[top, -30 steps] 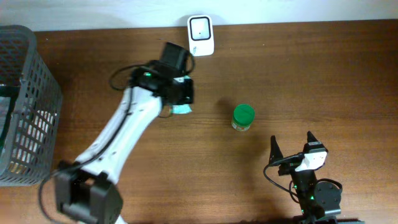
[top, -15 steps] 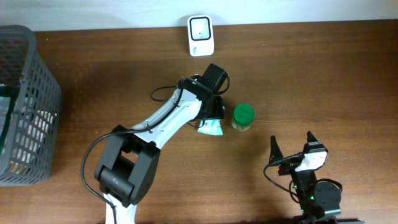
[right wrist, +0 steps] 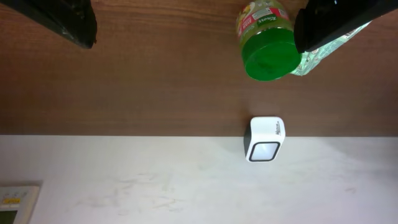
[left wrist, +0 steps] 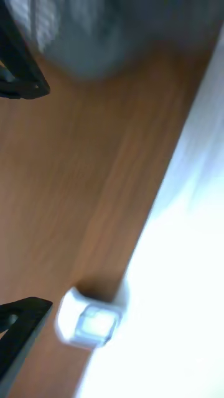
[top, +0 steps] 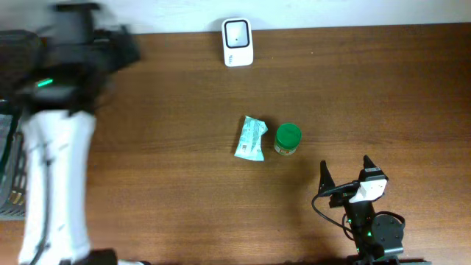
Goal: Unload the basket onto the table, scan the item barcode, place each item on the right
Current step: 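Place the wipes packet left of the jar and release the left gripper, then reach the left gripper into the basket and grasp the white Pantene tube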
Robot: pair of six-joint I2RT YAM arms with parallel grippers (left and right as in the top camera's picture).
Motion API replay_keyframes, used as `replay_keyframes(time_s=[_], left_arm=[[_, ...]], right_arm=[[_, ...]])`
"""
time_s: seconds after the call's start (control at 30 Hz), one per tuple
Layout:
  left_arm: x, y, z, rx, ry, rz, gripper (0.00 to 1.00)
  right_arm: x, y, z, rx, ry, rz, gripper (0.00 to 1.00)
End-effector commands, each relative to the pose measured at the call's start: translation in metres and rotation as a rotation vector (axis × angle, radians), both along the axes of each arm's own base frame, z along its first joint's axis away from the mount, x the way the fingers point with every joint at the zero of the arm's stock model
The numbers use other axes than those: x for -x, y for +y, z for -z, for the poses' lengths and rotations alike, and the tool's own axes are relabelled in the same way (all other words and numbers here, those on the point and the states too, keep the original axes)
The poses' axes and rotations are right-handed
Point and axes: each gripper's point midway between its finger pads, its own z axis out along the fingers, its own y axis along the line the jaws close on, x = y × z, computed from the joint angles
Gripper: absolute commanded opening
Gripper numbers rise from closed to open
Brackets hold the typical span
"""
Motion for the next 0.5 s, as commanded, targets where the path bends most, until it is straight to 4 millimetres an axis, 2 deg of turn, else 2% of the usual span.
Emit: replay_keyframes(time_s=[0.0,0.03,0.1,0.2,0.3,0.47], left_arm=[[0.047,0.103,-0.006,-0.026,0.037,-0.247,0.99],[0.058,0.124,-0.003,-0.021,0.055,-0.302,0.99],[0.086,0.178,0.016,0.019,0.113,-0.438,0.99],[0.112,0.225,0.068,0.127,0.192,-0.51,0.99],[0.137,0.262,0.121,0.124,0.262,-0.539,1.0],[0.171,0.304,0.177,0.063,0.386,-0.502,1.0]], right_arm=[[0.0,-0.001,0.002,-0.004,0.002,0.007,0.98],[0.0,-0.001,0.002,-0.004,0.002,0.007,0.98],[0.0,-0.001,0.002,-0.004,0.002,0.007,0.98],[0.0,-0.001,0.002,-0.004,0.001,0.007,0.98],[0.0,-0.001,0.002,-0.004,0.002,0.007,0.98],[0.0,-0.001,0.002,-0.004,0.002,0.007,0.98]])
